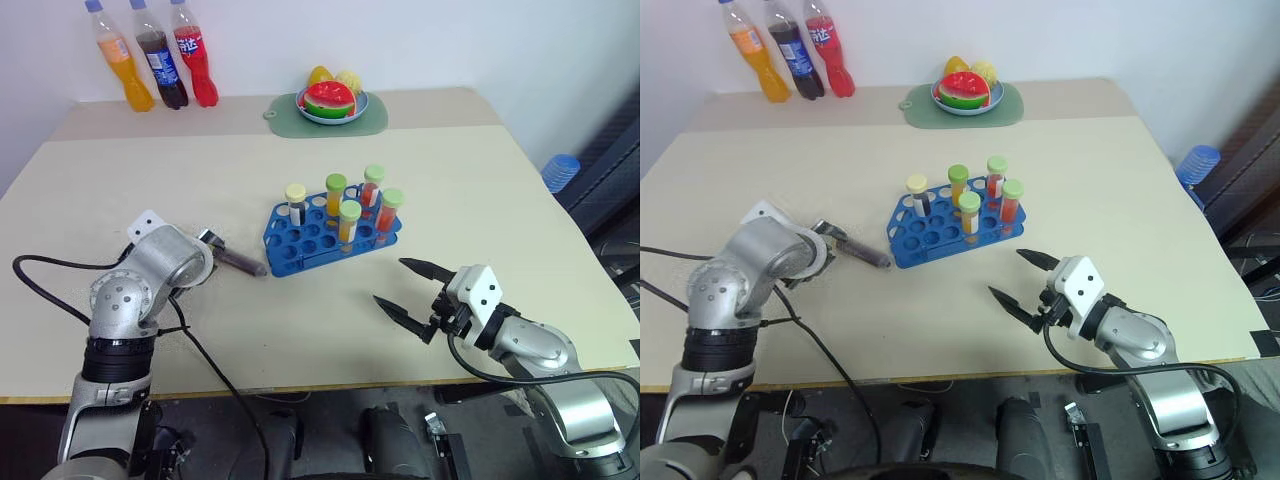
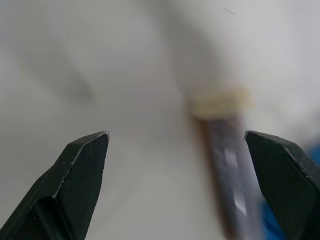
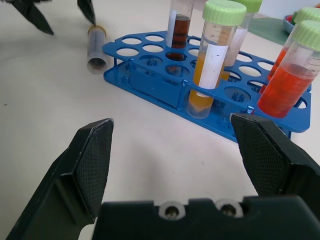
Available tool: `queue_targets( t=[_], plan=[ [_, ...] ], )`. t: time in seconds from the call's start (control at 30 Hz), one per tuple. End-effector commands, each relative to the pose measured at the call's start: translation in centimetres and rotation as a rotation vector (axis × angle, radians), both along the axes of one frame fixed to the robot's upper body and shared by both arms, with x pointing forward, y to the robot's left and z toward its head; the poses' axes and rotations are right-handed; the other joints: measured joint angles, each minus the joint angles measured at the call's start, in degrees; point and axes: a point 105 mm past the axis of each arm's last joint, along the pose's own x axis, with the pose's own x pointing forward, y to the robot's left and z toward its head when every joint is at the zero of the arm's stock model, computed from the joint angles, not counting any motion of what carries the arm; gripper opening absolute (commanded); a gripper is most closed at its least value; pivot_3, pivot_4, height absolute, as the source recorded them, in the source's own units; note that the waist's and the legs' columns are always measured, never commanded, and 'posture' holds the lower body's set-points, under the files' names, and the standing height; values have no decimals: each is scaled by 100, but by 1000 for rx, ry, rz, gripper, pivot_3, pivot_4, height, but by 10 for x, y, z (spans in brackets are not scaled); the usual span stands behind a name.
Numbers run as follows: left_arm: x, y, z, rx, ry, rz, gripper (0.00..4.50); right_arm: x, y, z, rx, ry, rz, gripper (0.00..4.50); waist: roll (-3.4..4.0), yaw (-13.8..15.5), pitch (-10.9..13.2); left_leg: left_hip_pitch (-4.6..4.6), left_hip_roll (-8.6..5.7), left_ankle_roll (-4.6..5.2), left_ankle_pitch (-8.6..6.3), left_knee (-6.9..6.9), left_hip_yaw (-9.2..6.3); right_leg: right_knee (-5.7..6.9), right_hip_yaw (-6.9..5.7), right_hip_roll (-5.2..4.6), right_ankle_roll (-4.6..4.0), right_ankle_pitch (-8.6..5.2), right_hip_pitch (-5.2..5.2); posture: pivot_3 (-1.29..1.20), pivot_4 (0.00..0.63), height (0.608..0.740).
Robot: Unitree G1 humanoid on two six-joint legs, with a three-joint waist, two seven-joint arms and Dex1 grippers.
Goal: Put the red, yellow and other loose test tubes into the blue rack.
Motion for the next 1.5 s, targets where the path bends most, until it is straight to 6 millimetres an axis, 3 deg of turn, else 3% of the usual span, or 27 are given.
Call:
queue_targets(
  t=[0.03, 0.2, 0.33, 0.67, 1.0, 1.23, 1.33, 1.5],
  plan=[
    [11, -3, 1, 51, -18, 16, 4500, 2, 0, 9, 20, -37, 0, 4107, 0, 14, 0, -2, -3, 0, 0, 1, 1, -1, 0, -1, 0, 0, 1, 0, 150, 740],
    [22, -15, -5, 62, -16, -10, 4500, 3, -1, 9, 21, -37, -8, 4107, 0, -1, 0, -2, -3, 0, 0, 0, 0, -1, -1, -1, 1, 0, 1, 0, 150, 740],
    [36, -27, 11, 58, -141, -94, 4500, 2, -2, 11, 17, -45, -12, 4107, -1, -3, 0, -2, -3, 0, 0, 0, 0, -1, -1, -1, 1, 0, 1, 0, 150, 740],
    [21, -29, 33, 24, -274, -219, 4500, -1, -7, 12, 16, -51, -39, 4107, -2, -15, 1, -5, 1, 0, 0, -4, -16, -1, 0, -1, 1, 0, -7, 0, 150, 740],
    [34, -59, 3, 60, -137, -397, 4500, 4, -7, 13, 21, -57, -44, 4107, -3, -10, 2, -5, -3, 1, 0, -2, -18, -2, -2, -1, 2, 0, -3, 0, 150, 740],
    [37, -52, -13, 106, -57, -381, 4500, 2, -11, 14, 15, -61, -62, 4107, 0, 4, 0, -4, -5, 0, 0, -2, -22, -3, -2, -2, 2, 0, 0, 0, 150, 740],
    [35, -48, -17, 124, -39, -372, 3692, 1, -11, 13, 14, -60, -67, 4164, 1, -2, -1, -2, -4, 0, 0, -3, -22, -1, -2, -2, 2, 0, 0, 0, 150, 740],
    [35, -51, -21, 104, -27, -380, 1174, 2, -11, 12, 18, -63, -75, 4164, 1, -6, -1, -2, -3, 0, 0, -3, -22, -1, -2, -2, 2, 0, 0, 0, 150, 740]
  ],
)
